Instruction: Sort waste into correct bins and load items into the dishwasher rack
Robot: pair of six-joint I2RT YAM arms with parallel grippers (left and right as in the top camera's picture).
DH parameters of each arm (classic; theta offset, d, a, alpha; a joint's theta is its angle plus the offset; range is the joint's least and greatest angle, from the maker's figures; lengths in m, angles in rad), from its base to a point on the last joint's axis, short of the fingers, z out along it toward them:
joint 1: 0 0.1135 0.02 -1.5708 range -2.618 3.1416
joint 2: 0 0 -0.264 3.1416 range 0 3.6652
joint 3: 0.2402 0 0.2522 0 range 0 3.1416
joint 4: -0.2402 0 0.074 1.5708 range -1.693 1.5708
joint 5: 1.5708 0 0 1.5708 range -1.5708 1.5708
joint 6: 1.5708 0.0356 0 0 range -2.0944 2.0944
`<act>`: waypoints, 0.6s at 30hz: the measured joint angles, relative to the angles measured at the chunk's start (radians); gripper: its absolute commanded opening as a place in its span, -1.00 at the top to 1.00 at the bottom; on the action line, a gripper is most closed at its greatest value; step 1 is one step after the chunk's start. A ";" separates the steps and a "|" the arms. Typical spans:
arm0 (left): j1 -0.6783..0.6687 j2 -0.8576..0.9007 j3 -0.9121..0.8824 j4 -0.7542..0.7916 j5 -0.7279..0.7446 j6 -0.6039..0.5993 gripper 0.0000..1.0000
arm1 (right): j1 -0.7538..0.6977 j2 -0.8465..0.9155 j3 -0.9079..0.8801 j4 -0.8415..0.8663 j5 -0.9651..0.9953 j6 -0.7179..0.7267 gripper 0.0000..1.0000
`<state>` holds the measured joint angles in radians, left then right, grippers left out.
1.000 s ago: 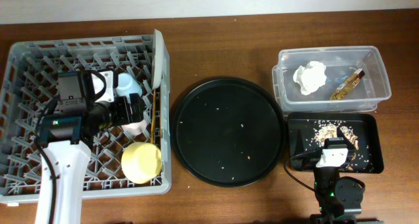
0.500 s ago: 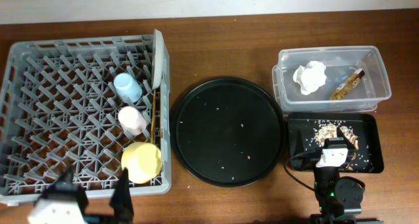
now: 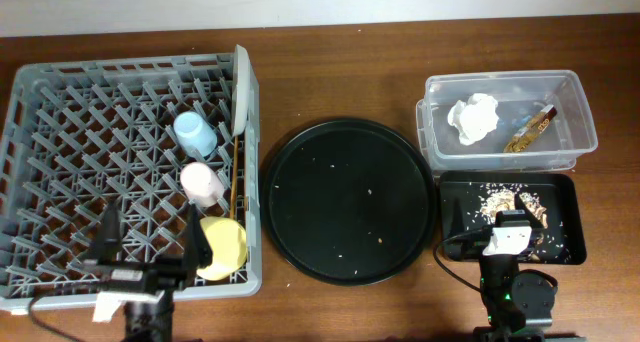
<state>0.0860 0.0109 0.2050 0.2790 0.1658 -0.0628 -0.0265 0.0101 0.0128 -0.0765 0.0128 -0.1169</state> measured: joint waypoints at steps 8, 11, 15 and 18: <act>0.000 0.000 -0.183 -0.169 -0.056 -0.010 -0.99 | 0.000 0.000 0.000 0.000 0.000 0.000 -0.97; -0.030 0.000 -0.185 -0.320 -0.129 -0.014 -0.99 | 0.000 0.000 0.000 0.000 0.000 0.001 -0.97; -0.068 0.000 -0.187 -0.365 -0.210 -0.037 -0.99 | 0.000 0.000 0.000 0.000 0.000 0.001 -0.98; -0.068 0.000 -0.187 -0.365 -0.227 -0.040 -0.99 | 0.000 0.000 0.000 0.000 0.000 0.000 -0.97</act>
<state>0.0185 0.0109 0.0185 -0.0856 -0.0608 -0.1028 -0.0265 0.0101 0.0128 -0.0765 0.0124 -0.1165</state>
